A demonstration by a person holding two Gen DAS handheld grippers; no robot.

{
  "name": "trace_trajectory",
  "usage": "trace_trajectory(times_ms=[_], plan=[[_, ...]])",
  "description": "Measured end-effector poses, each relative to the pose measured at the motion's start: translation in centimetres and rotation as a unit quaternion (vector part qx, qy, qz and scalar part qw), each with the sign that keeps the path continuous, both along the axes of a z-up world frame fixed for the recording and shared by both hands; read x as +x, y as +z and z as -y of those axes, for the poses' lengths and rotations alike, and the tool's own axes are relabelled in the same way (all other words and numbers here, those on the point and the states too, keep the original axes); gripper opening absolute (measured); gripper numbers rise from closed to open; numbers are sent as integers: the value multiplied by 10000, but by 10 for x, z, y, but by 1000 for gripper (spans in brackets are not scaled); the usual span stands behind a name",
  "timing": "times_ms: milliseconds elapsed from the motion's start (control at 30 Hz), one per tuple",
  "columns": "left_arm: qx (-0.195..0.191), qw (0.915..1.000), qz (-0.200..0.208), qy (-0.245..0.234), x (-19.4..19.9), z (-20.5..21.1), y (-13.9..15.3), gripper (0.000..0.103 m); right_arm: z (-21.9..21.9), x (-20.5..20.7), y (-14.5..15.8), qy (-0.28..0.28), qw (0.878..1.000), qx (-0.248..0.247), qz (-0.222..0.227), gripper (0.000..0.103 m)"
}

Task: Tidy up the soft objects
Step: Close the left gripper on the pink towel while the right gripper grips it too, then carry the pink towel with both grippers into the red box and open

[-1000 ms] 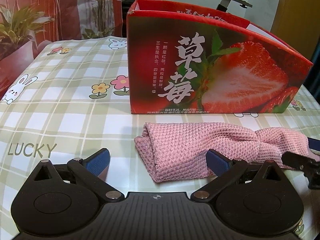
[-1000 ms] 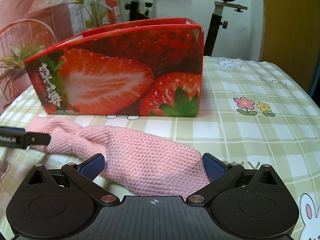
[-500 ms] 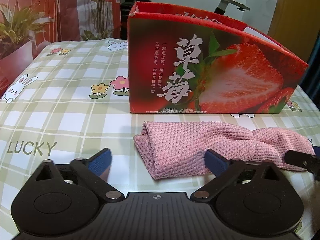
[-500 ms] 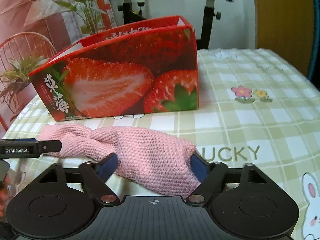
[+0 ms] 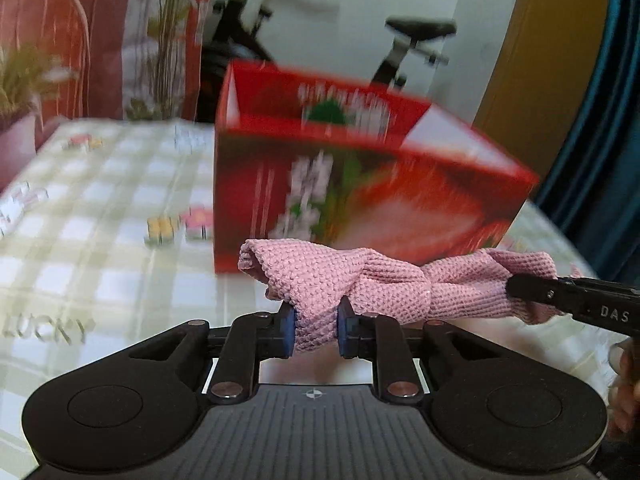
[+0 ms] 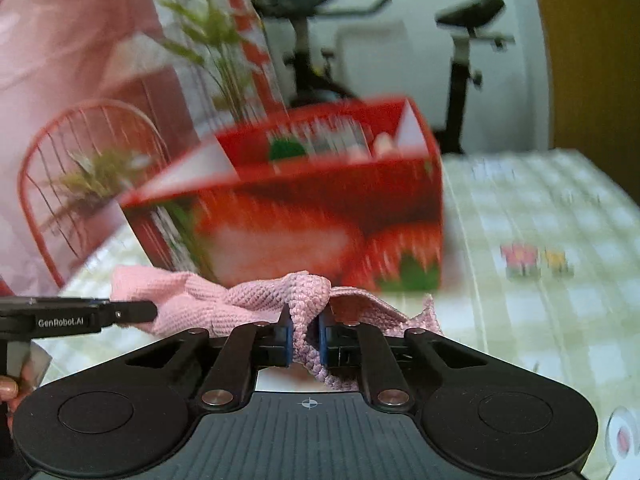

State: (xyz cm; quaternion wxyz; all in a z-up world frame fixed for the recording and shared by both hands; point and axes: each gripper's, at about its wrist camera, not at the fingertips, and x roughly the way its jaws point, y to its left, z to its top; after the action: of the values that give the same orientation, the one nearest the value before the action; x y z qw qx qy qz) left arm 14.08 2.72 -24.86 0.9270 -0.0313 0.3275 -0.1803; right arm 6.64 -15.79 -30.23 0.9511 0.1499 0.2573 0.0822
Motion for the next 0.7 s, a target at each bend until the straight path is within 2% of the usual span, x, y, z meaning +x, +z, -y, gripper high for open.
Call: trace_trajectory(times_ms=[167,300,433,500,700], plan=[[-217,9978,621,-79,-7,-4,48,21,11,0,47,75,9973,-22,734,10],[-234,9953,924,-147,6,5,76,21,20,15,75,96,9948,-134,1005,10],[-228,9964,764,-292,41,17,87,21,23,45,90,61,9938,-335,1063,10],[-102,9971,694,-280,63,25,89,21,23,64,91,26,9945,-388,976,10],[248,9984,473,-193,116,46,77,21,17,124,76,-133,9965,-593,577,10]])
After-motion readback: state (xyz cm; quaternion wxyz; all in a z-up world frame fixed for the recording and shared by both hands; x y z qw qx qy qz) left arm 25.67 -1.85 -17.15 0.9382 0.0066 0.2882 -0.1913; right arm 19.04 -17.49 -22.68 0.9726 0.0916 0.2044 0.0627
